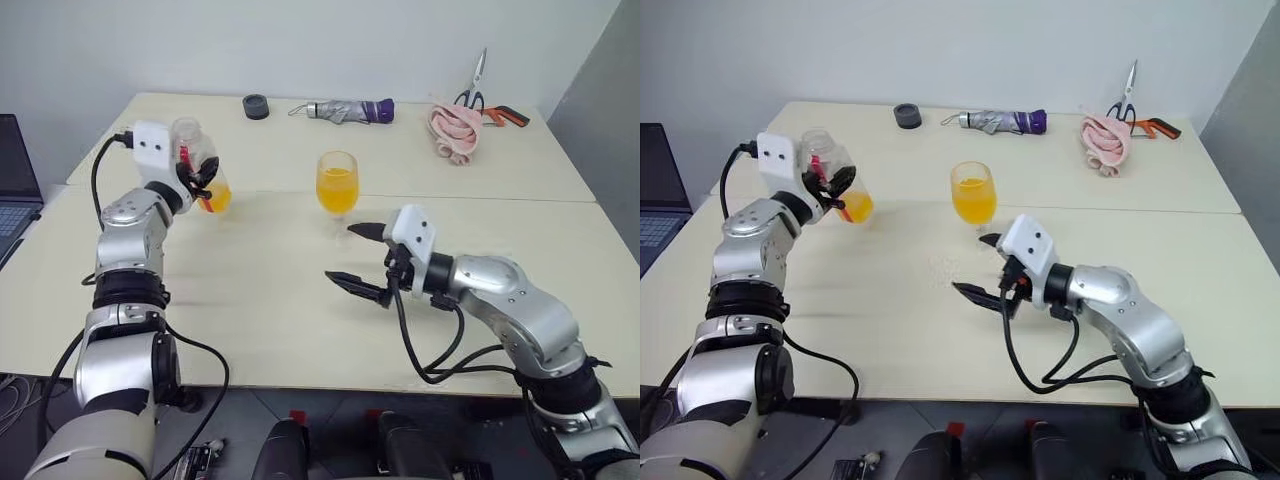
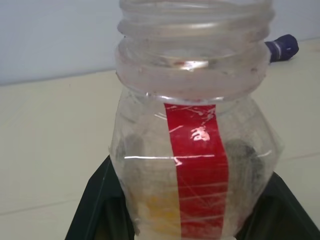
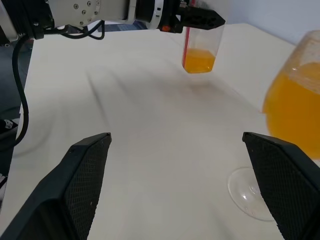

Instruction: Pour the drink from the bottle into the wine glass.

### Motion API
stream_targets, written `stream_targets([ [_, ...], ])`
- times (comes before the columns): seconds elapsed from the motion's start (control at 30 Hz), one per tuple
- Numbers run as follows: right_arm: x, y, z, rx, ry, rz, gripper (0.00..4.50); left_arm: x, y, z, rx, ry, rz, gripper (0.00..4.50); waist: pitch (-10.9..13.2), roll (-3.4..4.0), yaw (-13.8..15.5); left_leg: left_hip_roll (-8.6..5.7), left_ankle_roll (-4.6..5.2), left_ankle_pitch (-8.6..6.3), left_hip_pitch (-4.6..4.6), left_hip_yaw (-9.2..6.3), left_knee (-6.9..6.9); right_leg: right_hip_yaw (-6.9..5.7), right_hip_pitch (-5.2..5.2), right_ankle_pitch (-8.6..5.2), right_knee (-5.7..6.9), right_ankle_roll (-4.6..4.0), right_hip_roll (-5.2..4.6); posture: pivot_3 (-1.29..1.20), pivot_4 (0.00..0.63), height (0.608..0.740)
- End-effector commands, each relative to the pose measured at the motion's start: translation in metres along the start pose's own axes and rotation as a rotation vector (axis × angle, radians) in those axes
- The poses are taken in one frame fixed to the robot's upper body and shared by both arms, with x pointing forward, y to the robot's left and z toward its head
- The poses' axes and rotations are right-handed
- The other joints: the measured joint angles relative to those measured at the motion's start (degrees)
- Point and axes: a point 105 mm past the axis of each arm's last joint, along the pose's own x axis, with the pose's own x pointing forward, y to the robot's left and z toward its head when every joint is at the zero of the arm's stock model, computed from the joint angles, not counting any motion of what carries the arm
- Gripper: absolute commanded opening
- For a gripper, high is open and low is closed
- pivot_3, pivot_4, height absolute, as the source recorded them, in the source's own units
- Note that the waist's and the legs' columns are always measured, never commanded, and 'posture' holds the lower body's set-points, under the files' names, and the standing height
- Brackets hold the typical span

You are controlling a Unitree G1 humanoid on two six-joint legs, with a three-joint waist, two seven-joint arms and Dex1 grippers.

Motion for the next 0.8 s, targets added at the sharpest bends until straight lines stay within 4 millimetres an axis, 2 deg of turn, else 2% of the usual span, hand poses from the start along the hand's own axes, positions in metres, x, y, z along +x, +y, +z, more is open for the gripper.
stream_targets([
  [0.03,0.007,-0.001,0.008,-0.048,-0.008,-0.013,4.50,-0.002,0.003,0.010,-0.022,-0.051,-0.012,1.89,0.0,-0.02,0.0,0.00,0.00,0.00,0.00,0.00,0.00,-0.01,0.00,0.00,0.00,0.00,0.00,0.00,0.150,0.740],
  [0.43,0.011,0.001,0.010,-0.060,-0.008,-0.008,4.50,0.000,0.001,-0.013,-0.029,-0.017,-0.026,1.89,0.0,-0.04,-0.1,0.01,0.01,0.00,0.01,0.01,-0.02,0.00,0.00,0.00,0.00,0.00,0.01,0.00,0.150,0.740],
  [0.7,0.011,0.002,0.012,-0.061,-0.009,-0.006,4.50,-0.002,0.001,-0.016,-0.062,-0.027,-0.032,4.46,0.0,-0.04,-0.1,0.01,0.01,-0.01,0.00,0.00,-0.02,-0.01,0.00,0.00,-0.01,0.00,0.01,0.00,0.150,0.740],
  [0.8,0.011,0.003,0.012,-0.061,-0.008,-0.004,4.50,-0.004,0.002,-0.016,-0.043,-0.035,-0.034,4.46,0.0,-0.04,-0.1,0.01,0.01,-0.01,0.01,0.00,-0.02,-0.01,0.00,0.00,-0.01,0.00,0.01,0.00,0.150,0.740],
])
